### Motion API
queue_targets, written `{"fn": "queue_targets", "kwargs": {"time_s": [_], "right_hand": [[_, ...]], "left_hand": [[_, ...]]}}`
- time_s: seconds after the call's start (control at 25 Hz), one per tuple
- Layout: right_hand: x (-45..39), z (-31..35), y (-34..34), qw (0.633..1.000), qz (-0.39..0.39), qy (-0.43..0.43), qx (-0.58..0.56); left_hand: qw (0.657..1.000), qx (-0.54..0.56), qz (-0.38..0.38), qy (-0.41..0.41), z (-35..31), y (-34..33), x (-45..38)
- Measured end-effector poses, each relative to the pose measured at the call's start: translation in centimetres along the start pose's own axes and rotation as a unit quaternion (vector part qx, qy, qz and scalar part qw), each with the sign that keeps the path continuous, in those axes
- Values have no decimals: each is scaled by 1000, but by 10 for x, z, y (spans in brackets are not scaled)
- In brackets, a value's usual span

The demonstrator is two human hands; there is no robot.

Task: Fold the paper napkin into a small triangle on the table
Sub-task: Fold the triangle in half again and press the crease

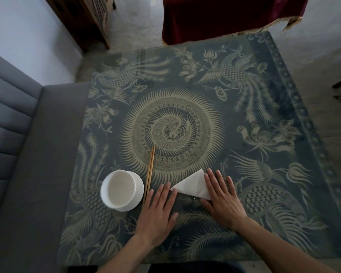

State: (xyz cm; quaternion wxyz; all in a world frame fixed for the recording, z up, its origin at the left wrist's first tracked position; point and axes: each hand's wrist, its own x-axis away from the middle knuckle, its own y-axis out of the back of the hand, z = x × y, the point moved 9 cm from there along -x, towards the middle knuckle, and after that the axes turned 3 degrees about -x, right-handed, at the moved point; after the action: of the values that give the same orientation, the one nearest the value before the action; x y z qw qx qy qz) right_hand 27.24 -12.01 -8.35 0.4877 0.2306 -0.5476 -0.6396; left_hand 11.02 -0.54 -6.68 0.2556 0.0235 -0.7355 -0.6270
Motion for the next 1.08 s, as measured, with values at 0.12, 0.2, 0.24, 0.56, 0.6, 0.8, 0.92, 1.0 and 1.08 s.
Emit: {"fn": "queue_targets", "kwargs": {"time_s": [0.12,0.2,0.24,0.56,0.6,0.8,0.92,1.0,1.08], "right_hand": [[-1,7,9,999,-22,21,-23],[-2,7,12,999,-25,19,-20],[-3,7,13,999,-24,17,-14],[-14,18,-1,999,11,29,37],[-14,18,-2,999,10,27,38],[-6,9,-2,999,5,22,26],[17,-6,-3,999,2,13,34],[36,-18,-3,999,-7,-6,38],[51,-27,0,998,-19,-30,43]], "left_hand": [[999,14,-21,-33,-15,15,-26],[998,17,-22,-62,-26,22,-48],[997,13,-20,-73,-31,23,-57],[992,-4,26,-121,-44,-3,-71],[992,-10,24,-120,-44,-5,-71],[992,-9,17,-124,-45,-8,-71],[992,-3,19,-125,-44,-10,-71],[992,-3,19,-125,-44,-10,-71],[992,-1,19,-126,-44,-8,-70]]}}
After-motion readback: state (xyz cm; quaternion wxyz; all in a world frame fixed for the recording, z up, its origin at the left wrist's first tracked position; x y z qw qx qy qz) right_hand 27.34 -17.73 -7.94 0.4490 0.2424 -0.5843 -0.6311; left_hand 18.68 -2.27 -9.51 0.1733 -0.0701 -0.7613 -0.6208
